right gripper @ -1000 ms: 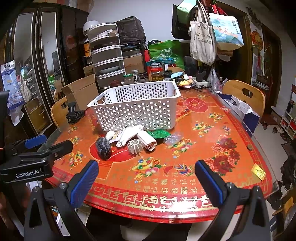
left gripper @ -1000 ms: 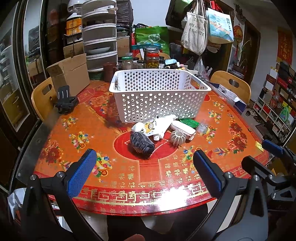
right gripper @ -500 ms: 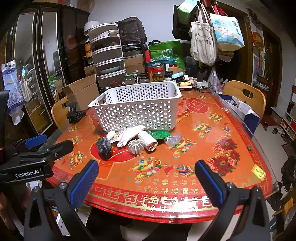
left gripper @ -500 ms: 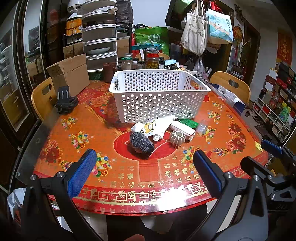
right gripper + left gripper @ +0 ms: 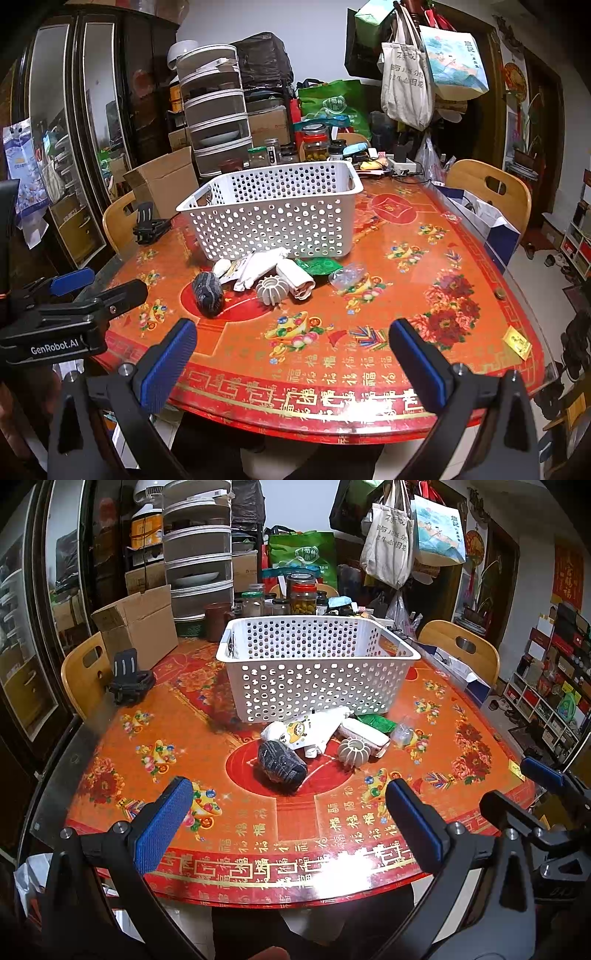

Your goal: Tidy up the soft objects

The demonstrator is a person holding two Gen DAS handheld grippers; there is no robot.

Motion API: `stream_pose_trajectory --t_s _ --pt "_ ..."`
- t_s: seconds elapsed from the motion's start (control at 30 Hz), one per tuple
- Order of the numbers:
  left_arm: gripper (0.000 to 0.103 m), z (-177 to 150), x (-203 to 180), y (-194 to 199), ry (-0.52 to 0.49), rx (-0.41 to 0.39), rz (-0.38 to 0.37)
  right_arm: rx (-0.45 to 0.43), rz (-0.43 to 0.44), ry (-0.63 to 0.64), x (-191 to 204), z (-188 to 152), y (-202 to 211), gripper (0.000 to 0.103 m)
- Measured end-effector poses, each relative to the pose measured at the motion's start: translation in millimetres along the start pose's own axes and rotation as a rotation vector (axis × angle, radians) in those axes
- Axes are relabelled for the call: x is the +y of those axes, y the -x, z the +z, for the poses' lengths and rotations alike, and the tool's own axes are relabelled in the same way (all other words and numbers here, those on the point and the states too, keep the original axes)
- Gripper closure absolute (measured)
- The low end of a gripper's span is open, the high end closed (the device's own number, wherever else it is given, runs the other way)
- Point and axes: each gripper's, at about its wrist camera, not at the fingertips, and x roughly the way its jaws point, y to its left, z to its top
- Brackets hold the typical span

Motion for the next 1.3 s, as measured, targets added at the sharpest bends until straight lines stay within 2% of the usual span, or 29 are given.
stream_pose_trajectory --t_s 0.5,0.53,0.63,0.7,0.77,0.83,0.9,0.93,1.03,1.17,1.3 --pt "0.000 -4 3 -4 0.001 -0.018 0.009 0.008 0.019 -0.016 -1 -2 -4 0.000" --pt "0.000 -4 5 -4 0.005 -0.026 0.000 0.006 0.025 -0.020 -2 -3 -5 0.000" --pt "0.000 -3 16 0 0.022 -0.113 -0.024 -0.008 0.028 -0.007 -2 -5 -10 0.000" --pt "0.000 0 23 -2 0.031 -0.129 -0.051 -0.024 0.011 0.009 -5 -6 -17 0.000" --pt "0.000 4 31 -11 0.025 -0.154 -0.032 -0.017 0.014 0.002 -12 -5 -27 0.000" --pt "0.000 5 41 -30 0.023 -0.100 -0.023 -0.005 0.024 -0.011 -21 -5 -39 0.000" --pt "0.000 3 52 -58 0.032 0.000 -0.040 0.004 0.035 -0.036 -32 -6 -52 0.000" --pt "0.000 -1 58 -68 0.042 0.019 -0.049 0.013 0.034 -0.050 -38 -5 -58 0.001" --pt "0.000 -10 68 -90 0.078 0.052 -0.072 0.049 0.011 -0.065 -53 -1 -79 0.006" --pt "0.000 -16 55 -118 0.013 0.101 -0.077 0.100 0.016 -0.077 -64 2 -110 0.011" --pt "0.000 -16 38 -140 -0.014 0.135 -0.121 0.114 0.040 -0.101 -74 5 -132 0.013"
